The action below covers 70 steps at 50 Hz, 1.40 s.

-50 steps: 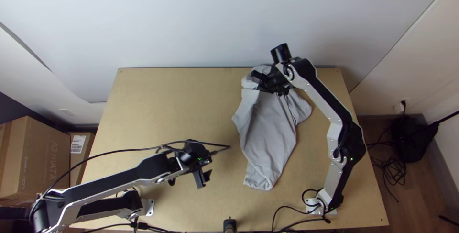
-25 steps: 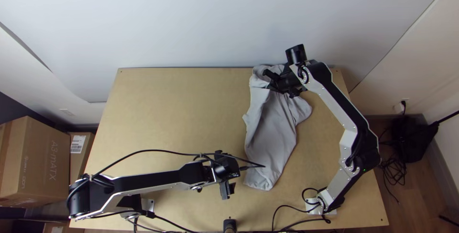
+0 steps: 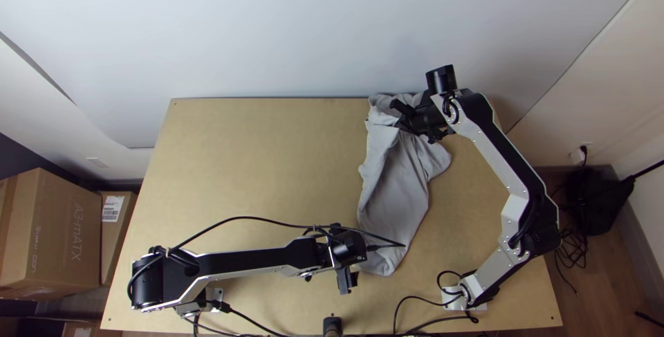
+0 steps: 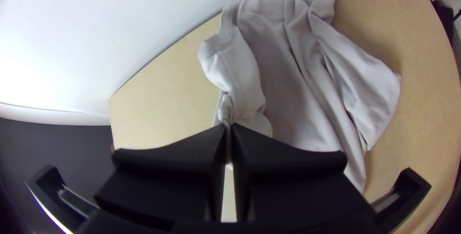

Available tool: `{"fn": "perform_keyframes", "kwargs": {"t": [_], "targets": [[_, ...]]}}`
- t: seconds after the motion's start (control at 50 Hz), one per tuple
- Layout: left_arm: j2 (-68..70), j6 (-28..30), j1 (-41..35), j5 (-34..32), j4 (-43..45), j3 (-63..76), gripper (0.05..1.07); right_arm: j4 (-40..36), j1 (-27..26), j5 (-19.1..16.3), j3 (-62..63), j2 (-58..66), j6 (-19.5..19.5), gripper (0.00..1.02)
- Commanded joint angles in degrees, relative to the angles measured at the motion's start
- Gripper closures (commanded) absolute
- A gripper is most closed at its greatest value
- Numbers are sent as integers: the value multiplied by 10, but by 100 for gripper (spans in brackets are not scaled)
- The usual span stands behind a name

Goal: Fold the t-shirt

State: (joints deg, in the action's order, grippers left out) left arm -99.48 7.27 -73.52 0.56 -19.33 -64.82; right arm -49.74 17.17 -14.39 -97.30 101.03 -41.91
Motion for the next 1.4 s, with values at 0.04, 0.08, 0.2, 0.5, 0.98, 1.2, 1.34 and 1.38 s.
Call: {"fn": "perform_keyframes", "kwargs": {"t": [0.04, 0.08, 0.2, 0.5, 0.98, 1.2, 1.34, 1.38], "targets": [[-20, -8, -9, -9, 3, -17, 11, 7, -7, 1, 11, -18, 3, 100], [-26, -8, -10, -9, 3, -20, 11, 8, -8, 1, 11, -18, 3, 100], [-37, -10, -11, -9, 11, -20, 20, 7, -8, 1, 11, -22, 3, 100], [-42, -32, -4, -22, 50, 2, 67, 7, -22, 1, 15, -37, 2, 100], [122, -92, 221, -22, 21, 24, 105, 9, -96, 1, 91, -115, 80, 100], [193, -59, 397, -22, -22, 7, 105, 28, -130, 7, 47, -139, 181, 100], [217, -44, 496, -22, -40, -24, 105, 38, -139, 26, -38, -136, 218, 100], [224, -44, 518, -22, -44, -31, 105, 38, -139, 27, -63, -131, 228, 100]]}}
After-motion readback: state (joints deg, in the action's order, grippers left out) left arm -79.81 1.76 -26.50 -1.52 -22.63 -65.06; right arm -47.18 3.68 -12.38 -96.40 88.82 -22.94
